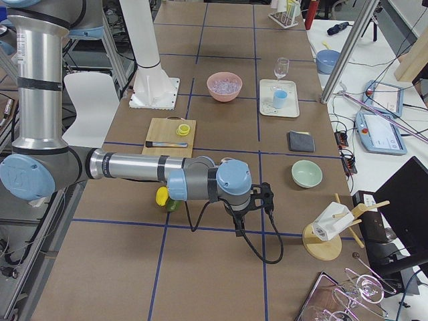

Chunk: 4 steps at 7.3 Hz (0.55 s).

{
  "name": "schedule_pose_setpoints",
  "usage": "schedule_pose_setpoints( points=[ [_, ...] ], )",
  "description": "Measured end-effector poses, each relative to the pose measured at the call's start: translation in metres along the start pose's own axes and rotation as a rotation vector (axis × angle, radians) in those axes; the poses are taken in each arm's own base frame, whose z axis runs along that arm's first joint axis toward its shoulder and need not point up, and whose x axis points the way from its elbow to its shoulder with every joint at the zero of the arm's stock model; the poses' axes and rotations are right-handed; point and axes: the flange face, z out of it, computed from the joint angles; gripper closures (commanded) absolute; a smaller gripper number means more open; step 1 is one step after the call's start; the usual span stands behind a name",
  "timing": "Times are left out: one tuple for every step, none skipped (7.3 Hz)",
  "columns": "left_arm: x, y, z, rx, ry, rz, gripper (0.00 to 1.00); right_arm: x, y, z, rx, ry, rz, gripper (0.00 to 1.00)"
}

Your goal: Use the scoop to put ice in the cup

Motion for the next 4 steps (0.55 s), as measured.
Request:
schedule_pose_setpoints(
  points=[
    [0.022, -0.005, 0.012, 0.033, 0.031, 0.083, 0.0, -0.006, -0.003, -0.004, 0.01, -0.012, -0.012, 0.0],
    [0.045, -0.007, 0.025, 0.037, 0.069, 0.142, 0.01, -0.016, -0.011, -0.012, 0.028, -0.017, -0.035, 0.0],
    [0.075, -0.011, 0.038, 0.03, 0.116, 0.2, 0.0, -0.024, -0.017, -0.019, 0.041, -0.021, -0.052, 0.0],
    [0.109, -0.014, 0.052, 0.034, 0.168, 0.269, 0.0, -0.028, -0.018, -0.02, 0.042, -0.033, -0.055, 0.0]
  ],
)
